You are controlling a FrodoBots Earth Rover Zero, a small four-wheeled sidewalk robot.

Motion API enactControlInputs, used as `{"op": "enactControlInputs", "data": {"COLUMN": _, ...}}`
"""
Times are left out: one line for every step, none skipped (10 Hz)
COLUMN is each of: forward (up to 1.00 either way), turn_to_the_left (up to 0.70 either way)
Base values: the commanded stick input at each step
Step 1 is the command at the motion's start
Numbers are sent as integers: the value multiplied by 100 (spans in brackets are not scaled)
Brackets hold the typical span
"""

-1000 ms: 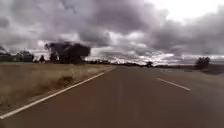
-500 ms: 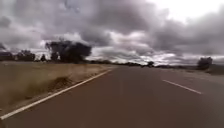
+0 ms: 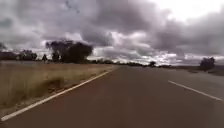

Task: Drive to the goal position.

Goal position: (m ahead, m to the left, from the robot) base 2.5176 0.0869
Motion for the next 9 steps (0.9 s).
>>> {"op": "enactControlInputs", "data": {"forward": 85, "turn_to_the_left": -6}}
{"op": "enactControlInputs", "data": {"forward": 85, "turn_to_the_left": 2}}
{"op": "enactControlInputs", "data": {"forward": 85, "turn_to_the_left": -10}}
{"op": "enactControlInputs", "data": {"forward": 85, "turn_to_the_left": -28}}
{"op": "enactControlInputs", "data": {"forward": 85, "turn_to_the_left": -30}}
{"op": "enactControlInputs", "data": {"forward": 85, "turn_to_the_left": -30}}
{"op": "enactControlInputs", "data": {"forward": 85, "turn_to_the_left": -30}}
{"op": "enactControlInputs", "data": {"forward": 85, "turn_to_the_left": -30}}
{"op": "enactControlInputs", "data": {"forward": 85, "turn_to_the_left": -30}}
